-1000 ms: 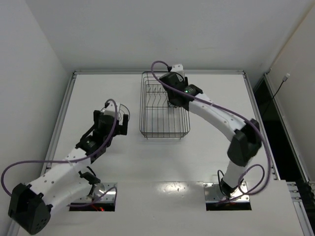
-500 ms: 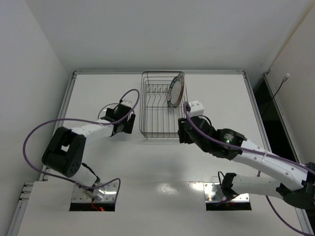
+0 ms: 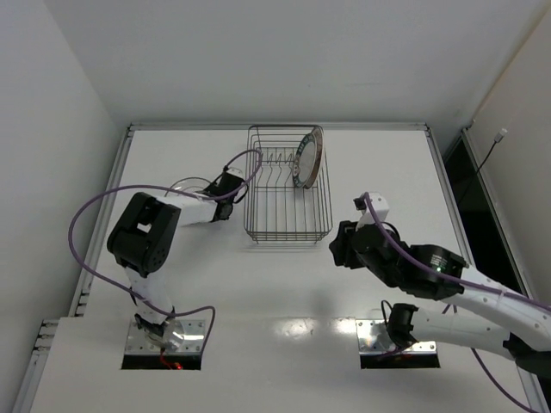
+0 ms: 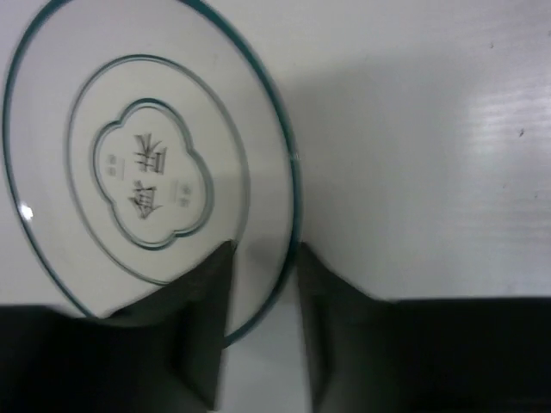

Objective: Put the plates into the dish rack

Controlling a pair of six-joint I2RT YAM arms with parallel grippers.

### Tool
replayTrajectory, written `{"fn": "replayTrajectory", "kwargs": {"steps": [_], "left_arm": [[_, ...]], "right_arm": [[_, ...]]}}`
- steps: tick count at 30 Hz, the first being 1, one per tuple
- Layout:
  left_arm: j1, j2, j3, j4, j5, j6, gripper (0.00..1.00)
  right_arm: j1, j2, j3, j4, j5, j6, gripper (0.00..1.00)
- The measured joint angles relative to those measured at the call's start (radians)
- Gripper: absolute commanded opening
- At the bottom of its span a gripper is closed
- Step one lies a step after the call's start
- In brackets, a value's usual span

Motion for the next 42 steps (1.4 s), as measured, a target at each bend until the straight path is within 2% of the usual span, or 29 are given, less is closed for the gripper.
{"fn": "replayTrajectory", "kwargs": {"steps": [1, 2, 11, 17, 22, 28, 32, 37, 42], "left_arm": [[0.0, 0.02, 0.013, 0.003, -0.003, 0.006, 0.14], [-0.002, 0.035, 0.021, 0.007, -0.019, 0.015, 0.0], [-0.002, 0.061, 0.041, -0.014, -0.098, 0.069, 0.0], [-0.005, -0.031, 0.092, -0.172, -0.097, 0.023, 0.0], [-0.037, -0.17, 0.289, -0.275, -0.107, -0.052, 0.0], [-0.157, -0.252, 0.59, -0.29, -0.127, -0.095, 0.0], [-0.238, -0.303, 0.65, -0.167, -0.057, -0.114, 0.0], [-0.246, -0.359, 0.531, 0.148, 0.135, -0.253, 0.0], [-0.226, -0.306, 0.409, 0.373, 0.22, -0.388, 0.0]], "right_arm": [[0.0, -0.005, -0.001, -0.006, 0.0, 0.005, 0.4], [0.001, -0.009, -0.001, -0.012, 0.001, 0.01, 0.4], [0.004, -0.058, -0.003, -0.081, 0.007, 0.038, 0.39], [0.004, -0.102, -0.037, -0.113, 0.006, 0.06, 0.37], [0.004, -0.13, -0.084, -0.154, 0.007, 0.093, 0.36], [0.004, -0.158, -0.2, -0.179, 0.01, 0.141, 0.32], [0.004, -0.177, -0.266, -0.177, -0.001, 0.179, 0.3], [0.004, -0.201, -0.339, -0.146, -0.031, 0.222, 0.3], [0.004, -0.2, -0.425, -0.103, -0.083, 0.248, 0.28]]}}
